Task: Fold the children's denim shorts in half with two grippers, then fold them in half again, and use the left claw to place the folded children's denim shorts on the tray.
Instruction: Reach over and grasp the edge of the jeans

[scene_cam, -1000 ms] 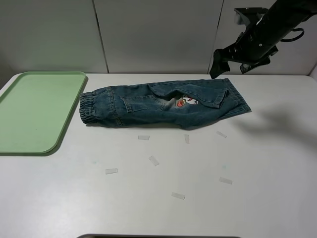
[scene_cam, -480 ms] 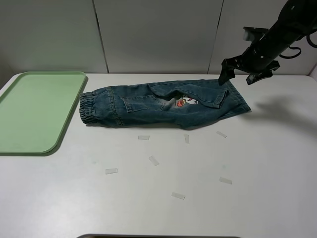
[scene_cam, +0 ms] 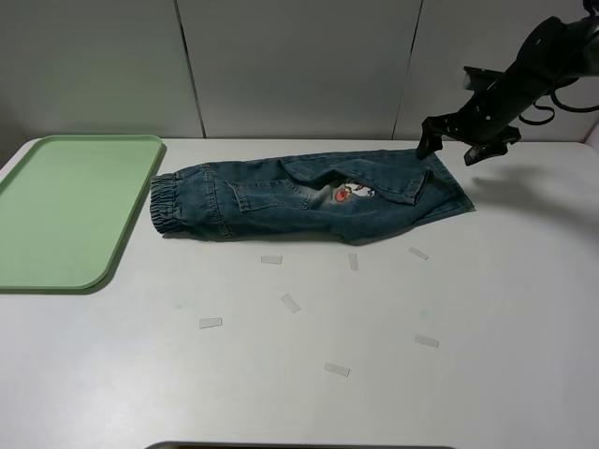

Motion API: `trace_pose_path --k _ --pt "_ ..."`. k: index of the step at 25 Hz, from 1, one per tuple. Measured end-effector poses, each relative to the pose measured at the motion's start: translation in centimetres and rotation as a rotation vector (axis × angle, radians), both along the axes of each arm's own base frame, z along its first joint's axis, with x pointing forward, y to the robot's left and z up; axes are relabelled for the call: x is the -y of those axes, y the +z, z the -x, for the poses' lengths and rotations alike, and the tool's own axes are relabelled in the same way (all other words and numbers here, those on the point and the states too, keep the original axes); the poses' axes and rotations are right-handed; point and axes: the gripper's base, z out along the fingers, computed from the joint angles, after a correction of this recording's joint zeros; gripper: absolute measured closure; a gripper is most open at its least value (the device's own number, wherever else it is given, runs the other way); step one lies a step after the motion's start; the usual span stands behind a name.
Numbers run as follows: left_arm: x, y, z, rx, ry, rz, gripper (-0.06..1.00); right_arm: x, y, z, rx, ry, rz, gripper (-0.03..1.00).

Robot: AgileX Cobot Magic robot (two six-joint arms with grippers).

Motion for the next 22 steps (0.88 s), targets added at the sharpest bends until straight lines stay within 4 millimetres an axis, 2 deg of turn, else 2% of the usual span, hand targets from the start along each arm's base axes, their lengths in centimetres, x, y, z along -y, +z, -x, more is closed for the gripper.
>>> trace_pose_path --k 4,12,22 --pt "0.0 0.0 0.0 0.0 0.0 0.0 0.1 0.6 -1.8 -0.2 -0.032 -0.011 0.002 0.27" --pt "0.0 0.0 0.0 0.0 0.0 0.0 0.1 1.8 -3.5 -0.2 -0.063 -0.028 0.011 0.27" --pt "0.0 0.0 0.0 0.0 0.0 0.0 0.1 1.0 -3.6 -0.1 -0.082 -0.009 -0.004 0.27"
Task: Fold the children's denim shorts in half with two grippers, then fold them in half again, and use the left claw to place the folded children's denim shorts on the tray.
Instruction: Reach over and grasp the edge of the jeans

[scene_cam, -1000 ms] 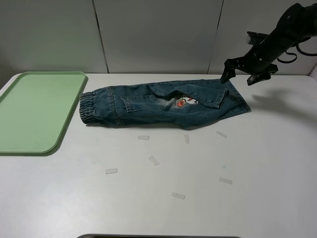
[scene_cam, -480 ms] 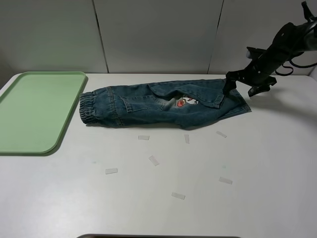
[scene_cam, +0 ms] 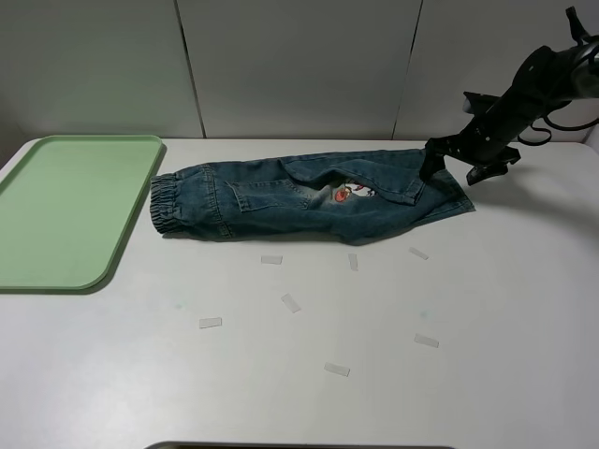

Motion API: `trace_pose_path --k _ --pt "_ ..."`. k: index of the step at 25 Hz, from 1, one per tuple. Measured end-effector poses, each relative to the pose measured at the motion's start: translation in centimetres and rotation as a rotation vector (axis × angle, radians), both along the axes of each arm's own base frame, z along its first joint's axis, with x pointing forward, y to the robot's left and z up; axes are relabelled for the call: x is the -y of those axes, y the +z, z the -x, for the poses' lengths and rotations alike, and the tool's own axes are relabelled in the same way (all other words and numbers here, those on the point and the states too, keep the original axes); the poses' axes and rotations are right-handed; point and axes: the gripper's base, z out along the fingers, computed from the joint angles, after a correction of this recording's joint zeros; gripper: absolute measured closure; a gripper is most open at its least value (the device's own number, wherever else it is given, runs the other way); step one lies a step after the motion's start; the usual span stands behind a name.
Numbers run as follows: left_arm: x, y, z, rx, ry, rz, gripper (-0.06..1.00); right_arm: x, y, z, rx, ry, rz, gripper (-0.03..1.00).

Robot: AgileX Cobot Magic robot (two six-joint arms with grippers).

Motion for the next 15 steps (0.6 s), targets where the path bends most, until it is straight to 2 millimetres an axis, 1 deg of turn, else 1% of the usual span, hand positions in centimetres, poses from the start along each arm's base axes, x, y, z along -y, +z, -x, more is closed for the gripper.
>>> trace_pose_path --k 7,9,11,13,15 --pt "0.0 0.0 0.0 0.0 0.0 0.0 0.1 -2.3 0.0 0.5 -0.055 0.033 -0.054 0.27" --pt "0.0 0.0 0.0 0.0 0.0 0.0 0.1 -2.9 0.0 0.6 -0.068 0.046 -0.062 0.3" --pt "0.0 0.0 0.0 0.0 0.0 0.0 0.1 -3.3 0.0 0.7 -0.076 0.056 -0.065 0.39" --pt "0.0 0.0 0.0 0.0 0.0 0.0 0.1 -3.6 -0.1 0.9 -0.089 0.067 -0.063 0.51" --pt "0.0 0.0 0.0 0.0 0.0 0.0 0.1 -3.9 -0.5 1.1 -0.11 0.078 -0.05 0.68"
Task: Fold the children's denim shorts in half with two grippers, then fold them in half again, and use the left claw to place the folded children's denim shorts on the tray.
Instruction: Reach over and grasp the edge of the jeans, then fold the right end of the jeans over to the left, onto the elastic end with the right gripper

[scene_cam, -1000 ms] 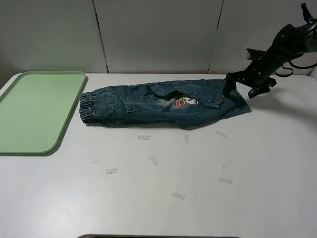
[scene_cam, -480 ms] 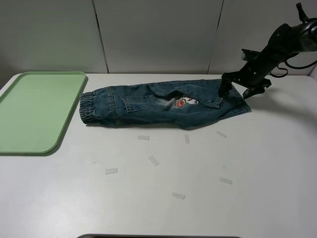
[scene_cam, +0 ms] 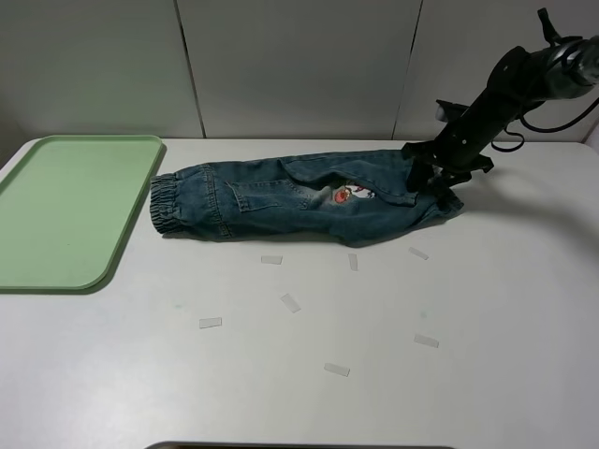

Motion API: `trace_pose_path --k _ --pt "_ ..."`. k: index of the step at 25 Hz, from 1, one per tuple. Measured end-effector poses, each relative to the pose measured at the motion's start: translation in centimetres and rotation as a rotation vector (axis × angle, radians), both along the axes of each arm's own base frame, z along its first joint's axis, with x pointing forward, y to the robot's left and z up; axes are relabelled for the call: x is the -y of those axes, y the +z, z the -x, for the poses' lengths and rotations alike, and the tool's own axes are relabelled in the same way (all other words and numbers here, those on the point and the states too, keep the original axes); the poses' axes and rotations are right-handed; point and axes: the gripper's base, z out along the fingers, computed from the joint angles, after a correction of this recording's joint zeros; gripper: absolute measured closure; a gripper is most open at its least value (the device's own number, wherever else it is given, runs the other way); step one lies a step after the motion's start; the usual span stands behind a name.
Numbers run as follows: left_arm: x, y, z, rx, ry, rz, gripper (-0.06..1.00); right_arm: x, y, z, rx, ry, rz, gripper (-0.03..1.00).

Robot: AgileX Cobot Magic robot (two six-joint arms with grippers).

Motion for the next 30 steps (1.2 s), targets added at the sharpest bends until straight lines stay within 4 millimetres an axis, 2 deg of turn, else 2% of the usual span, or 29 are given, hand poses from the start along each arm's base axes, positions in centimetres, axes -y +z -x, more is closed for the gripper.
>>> trace_pose_path --k 3,4,8,11,17,22,25,28,30 --pt "0.0 0.0 0.0 0.0 0.0 0.0 0.1 -0.5 -0.1 0.2 -0.017 0.005 0.033 0.86" --pt "0.0 0.0 0.0 0.0 0.0 0.0 0.1 -0.6 -0.1 0.2 -0.02 0.001 0.043 0.88" --pt "0.0 0.0 0.0 0.0 0.0 0.0 0.1 -0.9 0.5 0.6 -0.039 -0.001 0.111 0.88" --pt "0.0 0.0 0.0 0.0 0.0 0.0 0.1 -0.3 1.4 1.0 -0.05 0.003 0.182 0.88" --pt "0.0 0.0 0.0 0.0 -0.001 -0.001 0.1 1.7 5.0 2.0 -0.032 0.016 0.389 0.88" --pt "0.0 0.0 0.0 0.0 -0.001 -0.001 0.1 4.4 7.9 3.4 -0.002 -0.059 0.533 0.88" --pt "0.0 0.0 0.0 0.0 -0.001 -0.001 0.1 5.3 9.0 4.3 0.007 -0.112 0.572 0.88" --pt "0.0 0.0 0.0 0.0 -0.001 -0.001 0.1 4.3 10.4 4.7 0.036 -0.119 0.567 0.88" --pt "0.0 0.0 0.0 0.0 -0.001 -0.001 0.1 2.5 11.2 5.0 0.062 -0.094 0.55 0.88"
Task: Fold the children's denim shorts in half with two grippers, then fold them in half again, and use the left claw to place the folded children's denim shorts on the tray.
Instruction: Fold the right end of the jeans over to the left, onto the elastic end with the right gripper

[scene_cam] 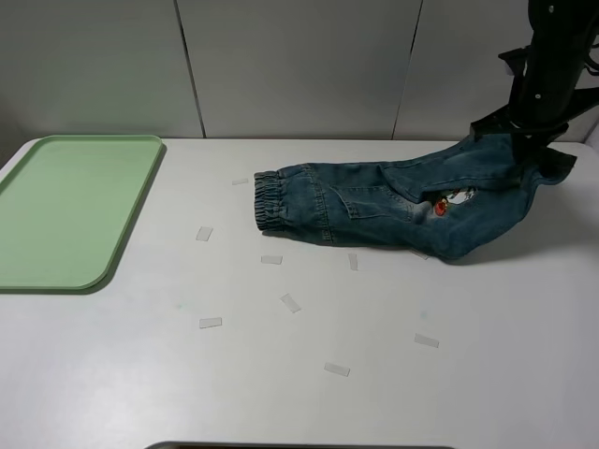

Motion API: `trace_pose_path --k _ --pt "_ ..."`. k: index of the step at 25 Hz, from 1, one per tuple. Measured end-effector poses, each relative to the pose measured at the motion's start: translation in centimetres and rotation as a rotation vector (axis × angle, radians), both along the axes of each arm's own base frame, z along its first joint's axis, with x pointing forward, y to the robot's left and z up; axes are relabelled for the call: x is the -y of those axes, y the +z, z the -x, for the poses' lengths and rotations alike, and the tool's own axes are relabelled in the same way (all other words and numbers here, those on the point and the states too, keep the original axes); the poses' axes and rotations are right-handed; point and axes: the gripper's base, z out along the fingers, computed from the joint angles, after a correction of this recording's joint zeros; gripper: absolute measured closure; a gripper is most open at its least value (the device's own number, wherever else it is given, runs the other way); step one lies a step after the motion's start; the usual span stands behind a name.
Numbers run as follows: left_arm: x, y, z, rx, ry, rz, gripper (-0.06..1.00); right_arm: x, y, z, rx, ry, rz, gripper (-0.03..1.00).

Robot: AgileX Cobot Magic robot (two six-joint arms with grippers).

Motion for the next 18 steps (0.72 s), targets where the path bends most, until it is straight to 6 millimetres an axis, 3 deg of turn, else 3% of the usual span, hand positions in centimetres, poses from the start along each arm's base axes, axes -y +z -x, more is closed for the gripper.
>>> trace_pose_path --k 4,11,18 --pt "0.0 0.0 0.0 0.0 0.0 0.0 0.1 -4.8 1.2 0.9 0.018 0.066 -0.097 0.88" --pt "0.0 0.0 0.0 0.0 0.0 0.0 0.1 -12.7 1.3 2.5 0.027 0.164 -0.3 0.88" --pt "0.0 0.0 0.0 0.0 0.0 0.0 0.1 -17.6 1.6 3.8 0.08 0.235 -0.43 0.88"
